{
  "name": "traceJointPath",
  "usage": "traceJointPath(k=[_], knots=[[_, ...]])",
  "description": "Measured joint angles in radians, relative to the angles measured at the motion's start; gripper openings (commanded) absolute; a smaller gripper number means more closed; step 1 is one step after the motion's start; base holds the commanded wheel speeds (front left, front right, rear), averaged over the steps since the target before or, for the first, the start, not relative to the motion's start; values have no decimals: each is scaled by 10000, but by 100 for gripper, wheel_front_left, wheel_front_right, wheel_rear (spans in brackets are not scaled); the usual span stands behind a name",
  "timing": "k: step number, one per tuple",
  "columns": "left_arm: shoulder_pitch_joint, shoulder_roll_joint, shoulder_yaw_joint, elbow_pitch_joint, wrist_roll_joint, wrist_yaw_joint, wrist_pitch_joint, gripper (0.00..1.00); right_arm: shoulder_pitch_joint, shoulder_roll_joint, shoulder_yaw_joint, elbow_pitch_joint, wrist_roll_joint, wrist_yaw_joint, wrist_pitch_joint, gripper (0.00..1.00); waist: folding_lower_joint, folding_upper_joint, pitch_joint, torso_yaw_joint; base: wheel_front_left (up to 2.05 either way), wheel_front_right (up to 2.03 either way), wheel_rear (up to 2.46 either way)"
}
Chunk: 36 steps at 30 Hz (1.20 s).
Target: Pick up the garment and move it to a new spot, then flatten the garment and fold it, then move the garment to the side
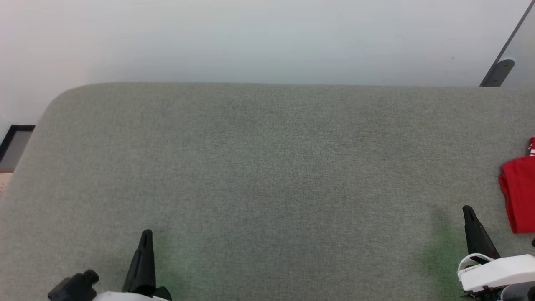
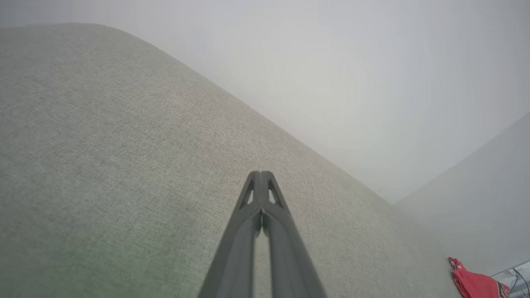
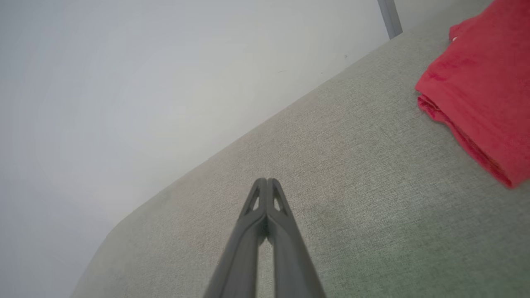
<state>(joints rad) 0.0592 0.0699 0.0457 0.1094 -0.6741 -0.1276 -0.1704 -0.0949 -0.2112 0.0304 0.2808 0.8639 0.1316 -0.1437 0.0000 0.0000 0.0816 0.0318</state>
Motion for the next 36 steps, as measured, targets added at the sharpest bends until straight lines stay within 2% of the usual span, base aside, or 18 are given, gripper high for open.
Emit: traceJointPath(k=[18, 36], knots=[[-402, 67, -12, 316, -2525, 0, 569, 0, -4, 376, -355, -98, 1896, 0, 654, 0, 0, 0, -139, -57, 0, 0, 0], [-757, 92, 23, 606, -4566, -2, 1099, 0, -9, 708, -639, -165, 3482, 0, 1185, 0, 0, 0, -279, -114, 0, 0, 0]])
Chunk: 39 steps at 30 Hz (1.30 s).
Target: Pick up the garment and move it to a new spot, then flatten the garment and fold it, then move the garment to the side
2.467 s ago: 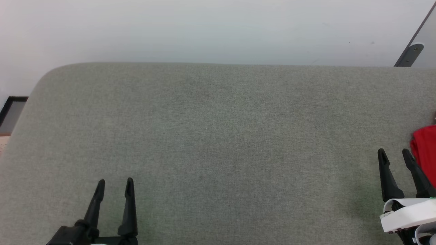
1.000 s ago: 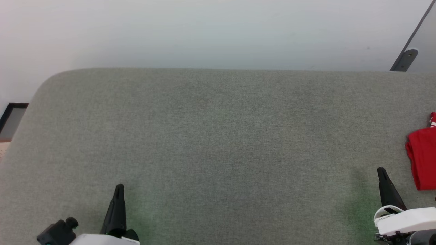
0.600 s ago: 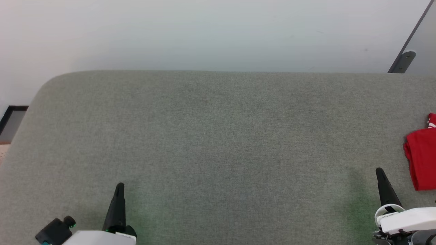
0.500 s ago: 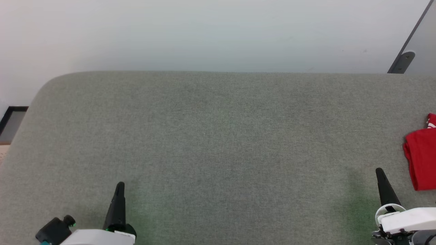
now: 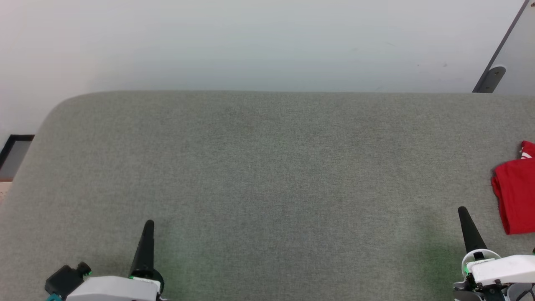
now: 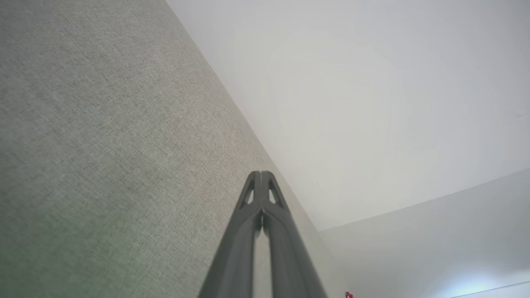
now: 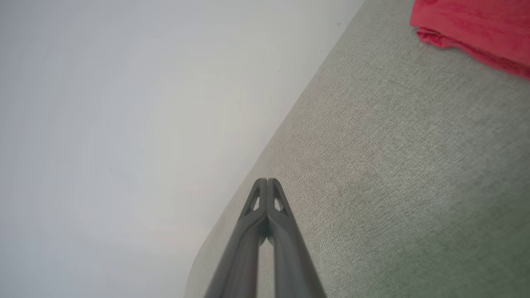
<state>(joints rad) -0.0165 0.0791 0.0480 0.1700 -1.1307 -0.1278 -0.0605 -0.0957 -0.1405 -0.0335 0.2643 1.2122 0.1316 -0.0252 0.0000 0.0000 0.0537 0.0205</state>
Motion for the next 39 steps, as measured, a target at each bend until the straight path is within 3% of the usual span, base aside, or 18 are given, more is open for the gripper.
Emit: traceJointPath(k=[39], knots=[[-562, -6, 174, 474, -3358, 0, 953, 0, -23, 577, -527, -125, 2644, -2, 892, 0, 1, 0, -303, -122, 0, 0, 0]])
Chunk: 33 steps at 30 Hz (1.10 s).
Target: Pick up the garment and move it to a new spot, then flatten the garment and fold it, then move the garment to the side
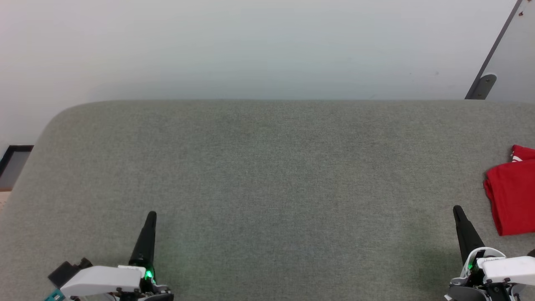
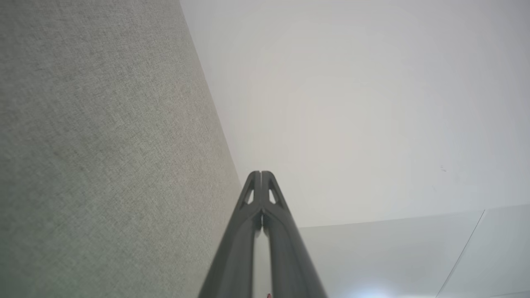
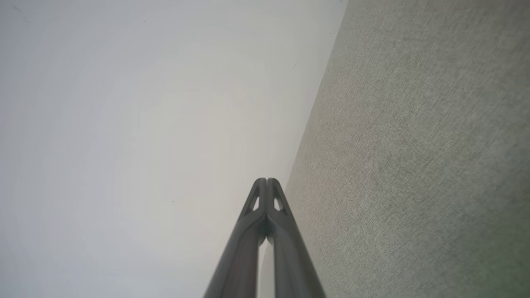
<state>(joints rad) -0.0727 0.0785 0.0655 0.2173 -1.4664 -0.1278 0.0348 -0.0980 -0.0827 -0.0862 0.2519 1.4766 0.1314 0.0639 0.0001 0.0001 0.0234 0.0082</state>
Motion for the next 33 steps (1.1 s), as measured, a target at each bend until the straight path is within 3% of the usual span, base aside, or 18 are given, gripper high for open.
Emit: traceJointPath(k=[25, 33], knots=[[-292, -33, 117, 257, -1672, 0, 500, 0, -14, 293, -253, -54, 1296, 0, 470, 0, -1, 0, -196, -79, 0, 0, 0], [-299, -50, 150, 268, -1714, 0, 533, 0, -94, 299, -272, -63, 1346, 0, 502, 0, 0, 0, -203, -83, 0, 0, 0]])
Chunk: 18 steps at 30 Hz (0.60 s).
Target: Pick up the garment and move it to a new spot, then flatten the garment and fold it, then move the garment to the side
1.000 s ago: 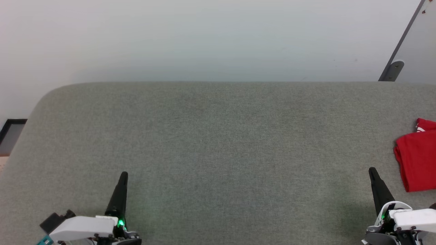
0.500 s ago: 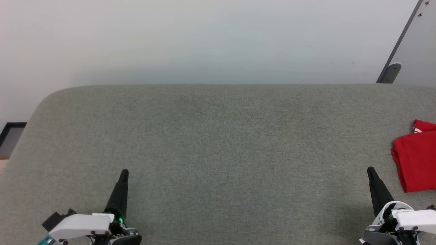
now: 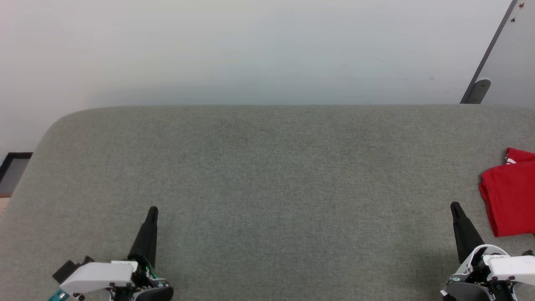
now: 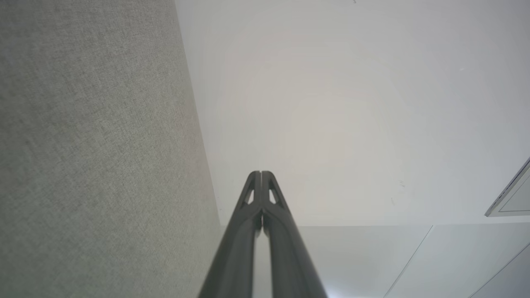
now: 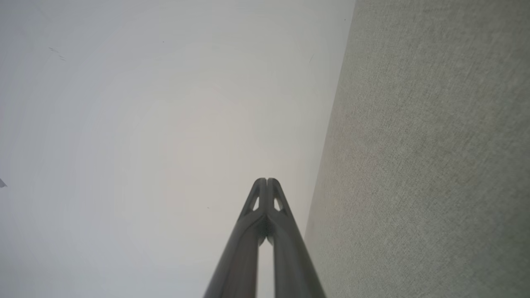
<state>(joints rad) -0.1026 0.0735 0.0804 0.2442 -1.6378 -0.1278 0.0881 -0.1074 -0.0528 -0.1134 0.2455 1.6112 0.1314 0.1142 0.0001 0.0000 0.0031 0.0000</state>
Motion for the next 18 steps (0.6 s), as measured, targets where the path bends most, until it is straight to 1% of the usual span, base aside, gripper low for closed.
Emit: traceJointPath(k=[18], knots=[[0, -38, 67, 4, 25, -2, 69, 0, 0, 4, -6, 0, 0, 0, 2, 0, 0, 0, 0, 0, 0, 0, 0]])
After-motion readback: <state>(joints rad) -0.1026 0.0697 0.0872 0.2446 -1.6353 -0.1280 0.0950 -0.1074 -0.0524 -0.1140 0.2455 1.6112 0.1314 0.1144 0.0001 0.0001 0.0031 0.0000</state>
